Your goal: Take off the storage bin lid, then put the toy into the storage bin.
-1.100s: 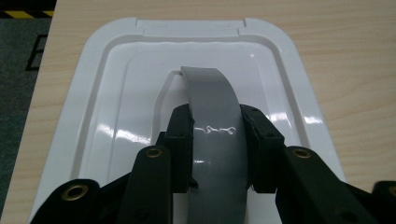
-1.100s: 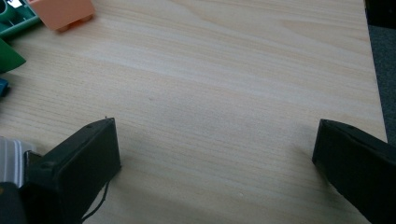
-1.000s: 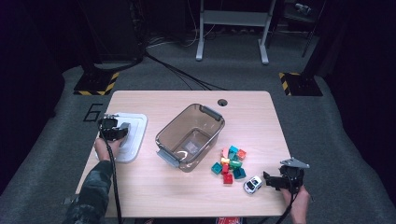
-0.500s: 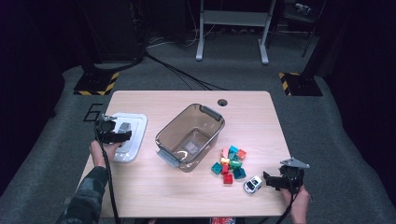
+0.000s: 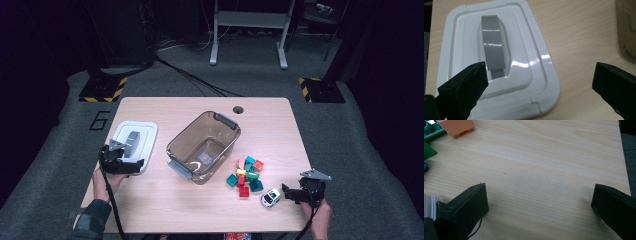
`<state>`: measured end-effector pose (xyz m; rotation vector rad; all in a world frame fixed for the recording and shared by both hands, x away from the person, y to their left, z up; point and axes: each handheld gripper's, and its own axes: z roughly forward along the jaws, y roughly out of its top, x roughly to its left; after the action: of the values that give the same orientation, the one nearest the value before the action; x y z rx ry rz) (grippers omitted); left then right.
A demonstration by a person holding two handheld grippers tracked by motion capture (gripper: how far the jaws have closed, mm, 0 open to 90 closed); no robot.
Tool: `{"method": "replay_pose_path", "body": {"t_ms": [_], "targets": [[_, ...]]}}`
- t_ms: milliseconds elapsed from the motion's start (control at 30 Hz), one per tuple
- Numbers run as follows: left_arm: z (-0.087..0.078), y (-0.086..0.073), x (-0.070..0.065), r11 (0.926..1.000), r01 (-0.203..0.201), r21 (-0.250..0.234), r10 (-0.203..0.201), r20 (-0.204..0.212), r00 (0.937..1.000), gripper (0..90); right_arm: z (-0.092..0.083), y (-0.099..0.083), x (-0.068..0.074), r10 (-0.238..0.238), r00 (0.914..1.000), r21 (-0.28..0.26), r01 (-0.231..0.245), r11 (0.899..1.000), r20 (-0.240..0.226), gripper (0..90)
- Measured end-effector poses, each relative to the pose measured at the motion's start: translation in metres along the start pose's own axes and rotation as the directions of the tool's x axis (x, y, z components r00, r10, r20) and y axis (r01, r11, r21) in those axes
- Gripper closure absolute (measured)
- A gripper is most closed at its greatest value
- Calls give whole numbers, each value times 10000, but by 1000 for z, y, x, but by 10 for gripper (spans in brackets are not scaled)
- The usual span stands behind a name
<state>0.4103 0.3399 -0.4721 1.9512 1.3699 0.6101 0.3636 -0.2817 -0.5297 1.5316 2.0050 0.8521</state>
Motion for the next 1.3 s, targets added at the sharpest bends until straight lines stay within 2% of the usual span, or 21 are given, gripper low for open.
{"method": "replay_pose_path", "body": {"t_ms": [100,267,333,433,667,767,833,867,933,1100,1300], "targets": [[-4,-12,-6,10000,44,35,-45,287,9996,0,0,0,0,-2,10000,-5,2,10000,9,0],[-8,-29,-23,9998,-206,-79,210,613,9979,0,0,0,0,5,10000,-2,-5,10000,13,0],[-6,-36,-29,9997,-239,-77,245,902,9956,0,0,0,0,9,10000,-5,-9,10000,17,0],[-3,-45,-39,9985,-546,85,533,1169,9917,0,0,0,0,12,10000,-1,-12,10000,18,0],[5,-59,-60,9896,-1434,72,1412,1330,9810,0,0,0,0,11,10000,1,-11,10000,21,0],[9,-64,-62,9861,-1641,255,1591,1390,9774,0,0,0,0,20,10000,-17,-20,10000,51,0],[12,-69,-62,9883,-1498,300,1435,1541,9776,0,0,0,1,29,10000,0,-29,10000,81,0],[11,-70,-62,9873,-1566,267,1510,1482,9774,0,0,0,1,25,10000,-3,-25,10000,80,0],[10,-70,-61,9843,-1745,278,1674,1703,9711,4,0,0,0,11,10000,1,-11,10000,37,0],[11,-69,-62,9858,-1650,310,1577,1660,9734,5,0,0,0,-43,10000,18,43,10000,-38,0],[14,-67,-64,9846,-1734,241,1673,1613,9726,3,0,1,1,112,9999,148,-113,9998,64,0]]}}
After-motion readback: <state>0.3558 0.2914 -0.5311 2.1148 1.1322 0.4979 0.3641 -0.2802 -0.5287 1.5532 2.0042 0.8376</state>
